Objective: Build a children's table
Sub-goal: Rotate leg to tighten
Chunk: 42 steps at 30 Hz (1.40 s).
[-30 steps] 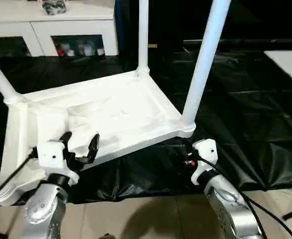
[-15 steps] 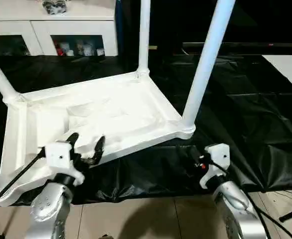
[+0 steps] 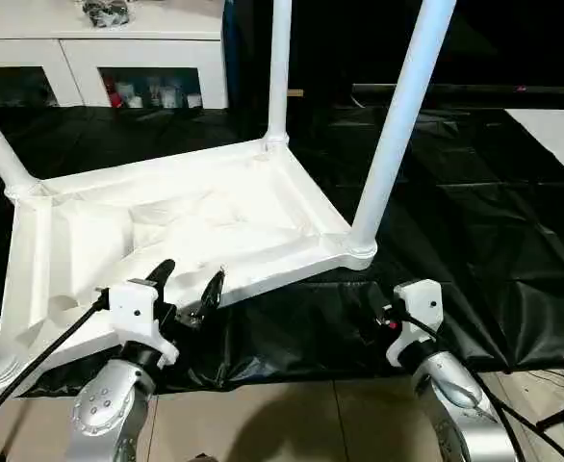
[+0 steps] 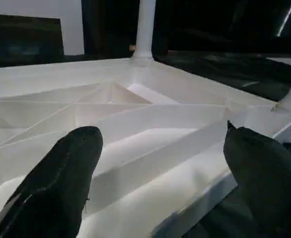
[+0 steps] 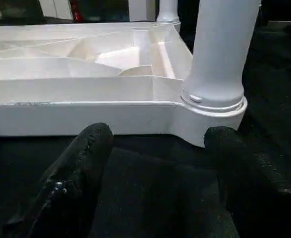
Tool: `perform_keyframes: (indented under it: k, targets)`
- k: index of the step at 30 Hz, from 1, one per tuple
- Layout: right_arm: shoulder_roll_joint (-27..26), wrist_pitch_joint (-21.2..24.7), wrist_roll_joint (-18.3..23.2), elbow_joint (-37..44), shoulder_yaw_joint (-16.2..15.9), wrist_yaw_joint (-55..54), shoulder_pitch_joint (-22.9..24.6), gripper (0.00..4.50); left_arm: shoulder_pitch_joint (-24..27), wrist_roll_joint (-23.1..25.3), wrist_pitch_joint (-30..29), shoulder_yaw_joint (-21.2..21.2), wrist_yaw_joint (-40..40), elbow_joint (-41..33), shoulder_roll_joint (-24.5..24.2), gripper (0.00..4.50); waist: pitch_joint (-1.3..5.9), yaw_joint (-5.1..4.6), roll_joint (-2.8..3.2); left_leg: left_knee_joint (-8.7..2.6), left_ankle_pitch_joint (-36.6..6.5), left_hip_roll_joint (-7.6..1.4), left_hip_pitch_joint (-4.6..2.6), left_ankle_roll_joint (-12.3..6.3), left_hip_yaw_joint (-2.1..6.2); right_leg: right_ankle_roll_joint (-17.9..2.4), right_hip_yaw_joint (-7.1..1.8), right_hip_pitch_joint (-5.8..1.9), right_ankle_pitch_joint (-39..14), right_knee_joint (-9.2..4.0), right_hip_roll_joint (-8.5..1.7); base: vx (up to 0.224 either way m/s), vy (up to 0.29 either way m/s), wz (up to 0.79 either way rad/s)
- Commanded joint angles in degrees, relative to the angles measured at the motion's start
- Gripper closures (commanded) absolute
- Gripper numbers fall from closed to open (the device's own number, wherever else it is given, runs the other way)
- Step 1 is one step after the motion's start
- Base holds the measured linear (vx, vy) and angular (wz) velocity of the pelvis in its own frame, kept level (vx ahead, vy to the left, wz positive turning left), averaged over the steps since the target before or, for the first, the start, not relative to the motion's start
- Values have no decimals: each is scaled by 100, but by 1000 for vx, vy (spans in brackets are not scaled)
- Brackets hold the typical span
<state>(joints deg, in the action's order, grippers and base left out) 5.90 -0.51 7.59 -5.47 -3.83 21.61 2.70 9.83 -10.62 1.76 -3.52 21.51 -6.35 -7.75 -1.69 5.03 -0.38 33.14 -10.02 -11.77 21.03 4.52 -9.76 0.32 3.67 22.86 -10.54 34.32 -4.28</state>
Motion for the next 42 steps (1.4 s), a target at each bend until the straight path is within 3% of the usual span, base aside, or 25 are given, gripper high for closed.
perform_keyframes:
  k: [1, 8, 15, 16, 18, 23, 26, 28, 30, 33, 34, 37, 42]
  targets:
    - [39, -41, -26, -100, -13, 49, -82, 110, 83, -19, 46, 76, 78, -66, -44, 7, 179, 7, -7, -480, -2352, -125, -18, 2, 66, -256, -247, -139, -2410, -562, -296, 0, 0, 0]
    - [73, -82, -2, -177, -28, 87, -144, 110, 181, -73, 8, 163, 338, -86, -159, 7, 181, 20, -7, -487, -2405, -132, -28, 36, 65, -338, -253, -141, -2236, -545, -292, 0, 0, 0]
    - [135, 29, 69, -82, -89, 306, -199, 110, -38, -146, -185, 297, 860, -70, -594, 7, 182, 11, 1, -492, -2363, -134, -39, 36, 63, -400, -259, -144, -2111, -523, -285, 0, 0, 0]
    - [144, 25, 96, -123, -98, 354, -251, 110, -131, -205, -226, 330, 1099, -4, -742, 7, 184, 6, -19, -492, -2339, -135, -42, 39, 59, -429, -261, -144, -2059, -516, -284, 0, 0, 0]
    - [147, 31, 111, -182, -101, 373, -319, 110, -239, -218, -261, 369, 1294, 94, -880, 7, 189, 15, 24, -492, -2330, -132, -57, 57, 60, -480, -265, -136, -2006, -500, -287, 0, 0, 0]
    - [166, 75, 82, -274, -90, 389, -490, 110, -547, -345, -645, 645, 2141, 200, -1396, 7, 201, 8, 28, -490, -2205, -134, -68, 115, 50, -595, -270, -155, -1736, -460, -290, 0, 0, 0]
    - [233, 147, 86, -289, -167, 576, -541, 110, -729, -641, -1384, 849, 2800, 168, -1815, 7, 221, 12, 40, -479, -2013, -123, -74, 108, 36, -745, -274, -173, -1354, -393, -272, 0, 0, 0]
    - [268, 196, 104, -270, -204, 672, -538, 110, -786, -585, -1508, 928, 2923, 197, -1944, 7, 210, 7, 40, -480, -2012, -120, -66, 94, 28, -819, -270, -179, -1339, -393, -274, 0, 0, 0]
    - [416, 380, 258, -114, -381, 1119, -462, 110, -916, -524, -1750, 1024, 3050, 286, -2080, 7, 211, 8, 103, -476, -2072, -119, -88, 92, 36, -850, -266, -191, -1350, -393, -268, 0, 0, 0]
    - [560, 565, 375, 33, -519, 1456, -395, 110, -1011, -453, -1837, 1126, 3148, 351, -2175, 7, 208, 7, 93, -481, -2102, -125, -76, 77, 40, -877, -265, -212, -1418, -410, -289, 0, 0, 0]
    - [627, 653, 397, 89, -577, 1559, -380, 110, -1056, -388, -1834, 1163, 3172, 399, -2203, 7, 209, 18, 157, -476, -2100, -128, -81, 107, 50, -911, -266, -207, -1403, -401, -295, 0, 0, 0]
    - [757, 866, 473, 241, -694, 1794, -342, 110, -1154, -349, -1858, 1208, 3192, 511, -2235, 7, 209, 14, 114, -468, -2055, -121, -78, 81, 41, -890, -266, -226, -1378, -408, -286, 0, 0, 0]
    - [835, 975, 489, 336, -748, 1914, -334, 110, -1331, -171, -1801, 1258, 3094, 702, -2286, 7, 206, 26, 116, -469, -2119, -123, -85, 80, 45, -857, -261, -206, -1669, -433, -303, 0, 0, 0]
